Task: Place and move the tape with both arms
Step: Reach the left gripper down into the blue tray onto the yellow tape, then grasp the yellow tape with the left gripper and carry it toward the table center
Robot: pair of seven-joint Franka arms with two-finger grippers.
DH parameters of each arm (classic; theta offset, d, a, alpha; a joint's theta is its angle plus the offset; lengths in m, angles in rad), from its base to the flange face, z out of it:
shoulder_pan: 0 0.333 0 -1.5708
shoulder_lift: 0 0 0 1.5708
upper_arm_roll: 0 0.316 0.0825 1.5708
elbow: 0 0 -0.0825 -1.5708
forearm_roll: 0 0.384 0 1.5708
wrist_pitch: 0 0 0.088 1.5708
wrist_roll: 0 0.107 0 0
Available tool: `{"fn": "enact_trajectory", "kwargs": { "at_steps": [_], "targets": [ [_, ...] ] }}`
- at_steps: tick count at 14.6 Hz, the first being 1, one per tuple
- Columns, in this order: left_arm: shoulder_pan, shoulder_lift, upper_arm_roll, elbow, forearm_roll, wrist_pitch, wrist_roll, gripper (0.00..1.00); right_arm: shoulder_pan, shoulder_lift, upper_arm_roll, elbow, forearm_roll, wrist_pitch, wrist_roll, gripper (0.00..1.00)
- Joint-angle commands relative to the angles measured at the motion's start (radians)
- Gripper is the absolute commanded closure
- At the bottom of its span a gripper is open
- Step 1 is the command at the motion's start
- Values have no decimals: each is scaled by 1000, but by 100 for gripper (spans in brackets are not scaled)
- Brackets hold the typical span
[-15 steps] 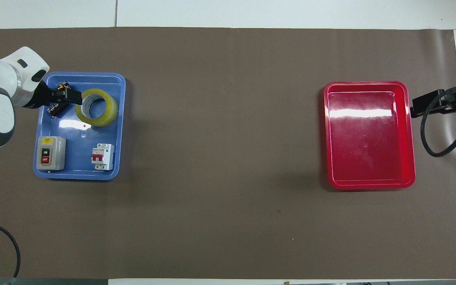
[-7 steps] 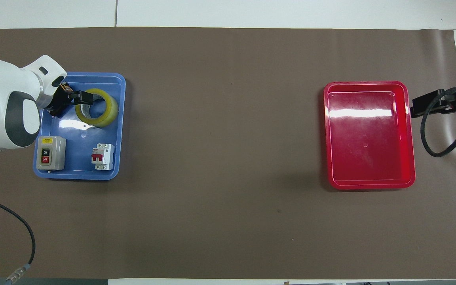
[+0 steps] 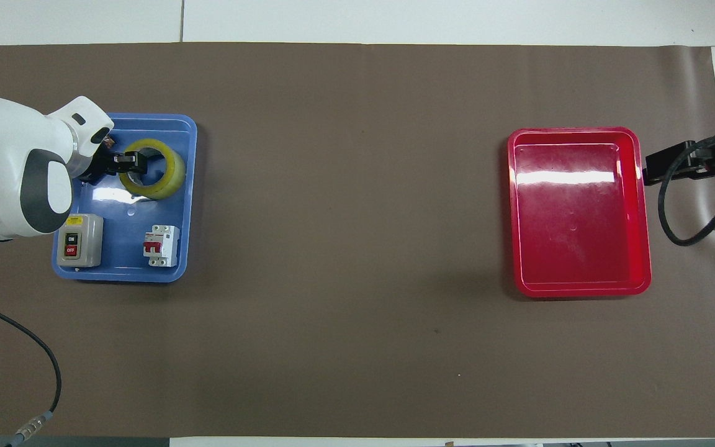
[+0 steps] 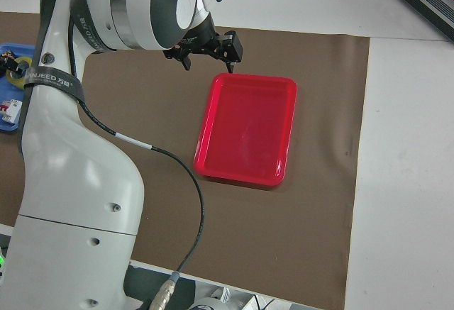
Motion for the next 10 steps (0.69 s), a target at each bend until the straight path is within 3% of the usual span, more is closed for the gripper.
{"fn": "enact_trajectory", "kwargs": {
  "at_steps": [1, 7, 10],
  "targets": [
    [-8, -23, 7, -24, 14, 5, 9, 100, -7, -27, 5, -38, -5, 15, 26, 0],
    [-9, -141, 7, 0, 14, -172, 7, 100, -8, -27, 5, -38, -5, 15, 24, 0],
    [-63, -204, 7, 38, 14, -316, -23, 100, -8, -27, 5, -38, -5, 15, 24, 0]
  ]
}}
